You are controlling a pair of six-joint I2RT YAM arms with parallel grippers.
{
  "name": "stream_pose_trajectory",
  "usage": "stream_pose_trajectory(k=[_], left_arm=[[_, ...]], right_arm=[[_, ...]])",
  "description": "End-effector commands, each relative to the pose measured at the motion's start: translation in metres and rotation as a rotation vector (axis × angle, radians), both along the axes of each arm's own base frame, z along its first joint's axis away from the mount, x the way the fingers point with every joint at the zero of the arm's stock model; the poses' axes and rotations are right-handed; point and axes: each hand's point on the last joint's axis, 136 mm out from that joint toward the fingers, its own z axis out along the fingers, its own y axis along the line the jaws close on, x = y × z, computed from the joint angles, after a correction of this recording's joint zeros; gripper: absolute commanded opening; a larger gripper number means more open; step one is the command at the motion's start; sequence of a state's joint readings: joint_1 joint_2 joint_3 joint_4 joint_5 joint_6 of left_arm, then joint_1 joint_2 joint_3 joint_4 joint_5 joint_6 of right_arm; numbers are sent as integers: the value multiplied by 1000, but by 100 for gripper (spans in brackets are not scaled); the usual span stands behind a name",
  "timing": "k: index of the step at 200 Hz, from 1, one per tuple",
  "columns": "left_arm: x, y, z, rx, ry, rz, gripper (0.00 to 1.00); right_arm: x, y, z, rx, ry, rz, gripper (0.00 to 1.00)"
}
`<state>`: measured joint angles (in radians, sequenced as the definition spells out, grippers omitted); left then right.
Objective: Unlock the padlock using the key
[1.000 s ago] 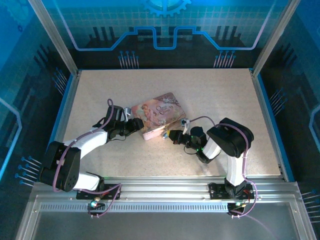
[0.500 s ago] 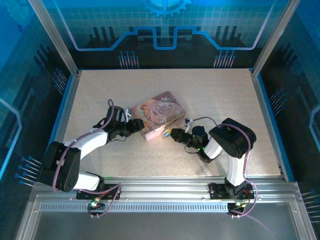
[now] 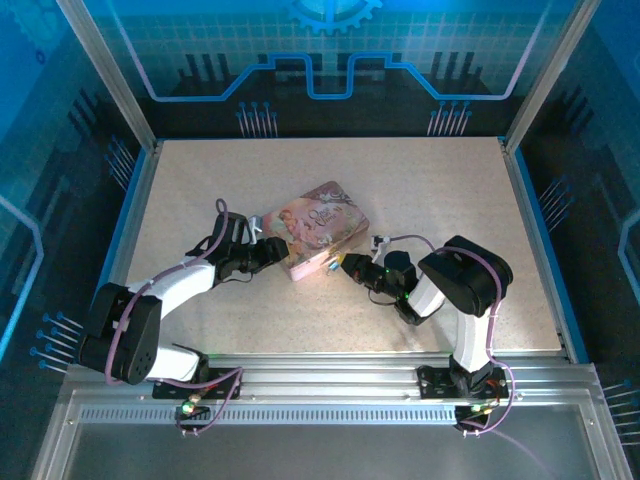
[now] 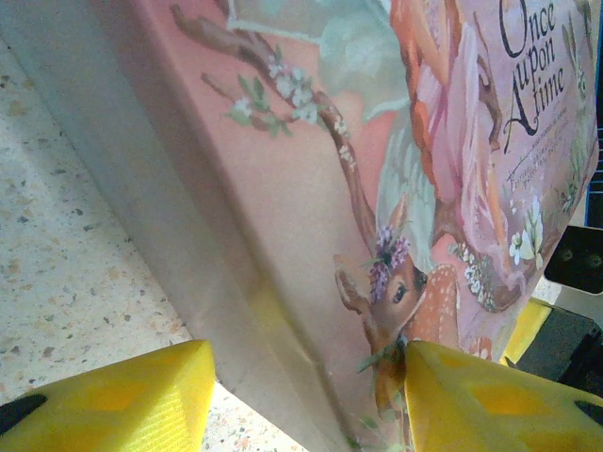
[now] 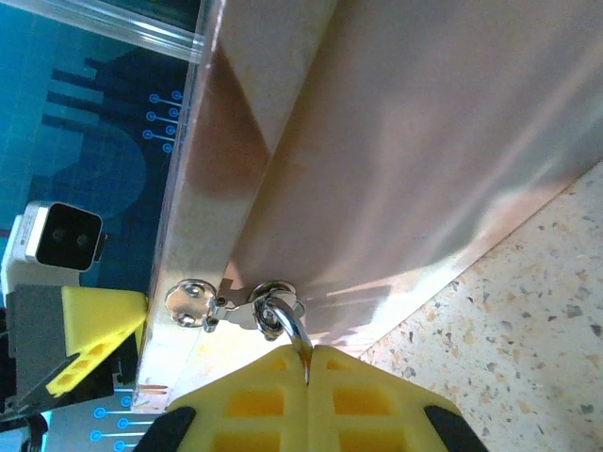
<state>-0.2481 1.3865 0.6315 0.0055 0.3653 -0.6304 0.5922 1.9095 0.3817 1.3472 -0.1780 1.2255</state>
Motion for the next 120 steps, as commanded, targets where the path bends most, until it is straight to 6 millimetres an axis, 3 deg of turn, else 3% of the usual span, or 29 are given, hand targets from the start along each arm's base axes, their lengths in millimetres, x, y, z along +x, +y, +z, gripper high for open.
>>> stream_pose_trajectory(k=[1,120], left_arm=[[-26,8,-28,39,124,9,56],[-25,6,-19,24,104,8,60]], right_arm=[[18,-6,21,68,-44,-69,0],[23,-18,20,41,-55,-115,0]])
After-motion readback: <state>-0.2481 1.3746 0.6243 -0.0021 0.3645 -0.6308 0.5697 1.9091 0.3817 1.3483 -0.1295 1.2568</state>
